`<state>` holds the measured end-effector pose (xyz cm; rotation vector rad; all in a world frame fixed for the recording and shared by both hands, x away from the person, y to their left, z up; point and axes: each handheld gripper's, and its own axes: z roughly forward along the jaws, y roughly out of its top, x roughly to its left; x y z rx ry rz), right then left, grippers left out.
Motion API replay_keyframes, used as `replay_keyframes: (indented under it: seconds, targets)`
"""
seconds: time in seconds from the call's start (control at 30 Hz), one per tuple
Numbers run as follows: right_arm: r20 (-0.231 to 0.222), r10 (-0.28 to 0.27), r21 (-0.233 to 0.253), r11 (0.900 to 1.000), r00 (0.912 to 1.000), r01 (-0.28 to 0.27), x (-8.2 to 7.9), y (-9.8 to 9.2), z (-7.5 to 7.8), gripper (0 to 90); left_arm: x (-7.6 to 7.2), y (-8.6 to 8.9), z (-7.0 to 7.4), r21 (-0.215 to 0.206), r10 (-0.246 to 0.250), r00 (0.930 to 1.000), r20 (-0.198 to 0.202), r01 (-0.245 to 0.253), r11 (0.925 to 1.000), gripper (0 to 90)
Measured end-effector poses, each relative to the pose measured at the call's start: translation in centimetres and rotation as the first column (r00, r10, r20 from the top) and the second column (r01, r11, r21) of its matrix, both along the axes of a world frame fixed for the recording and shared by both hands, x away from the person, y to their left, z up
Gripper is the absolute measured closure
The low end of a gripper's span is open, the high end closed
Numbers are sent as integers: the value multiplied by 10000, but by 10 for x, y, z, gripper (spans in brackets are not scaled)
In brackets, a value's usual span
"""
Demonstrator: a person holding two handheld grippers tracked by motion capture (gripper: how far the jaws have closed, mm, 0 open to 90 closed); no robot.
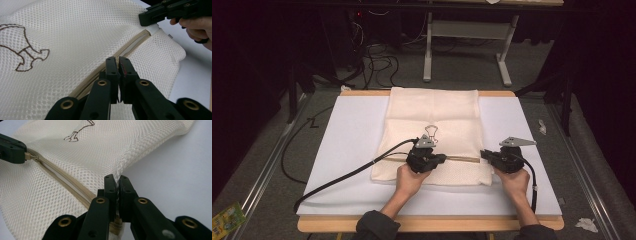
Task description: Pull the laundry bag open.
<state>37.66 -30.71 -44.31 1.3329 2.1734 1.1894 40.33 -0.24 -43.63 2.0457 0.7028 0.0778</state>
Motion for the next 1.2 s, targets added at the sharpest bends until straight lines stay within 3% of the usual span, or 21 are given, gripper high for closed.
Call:
replay_keyframes:
  seconds: [0.47,1.2]
  targets:
    - [10,-89,62,9999,10000,89,0,-1,1,877,2,16,4,-397,229,9997,-62,-231,9989,870]
    - [56,-16,34,10000,10000,16,0,-2,0,877,2,22,4,-463,275,9996,43,-272,9986,871]
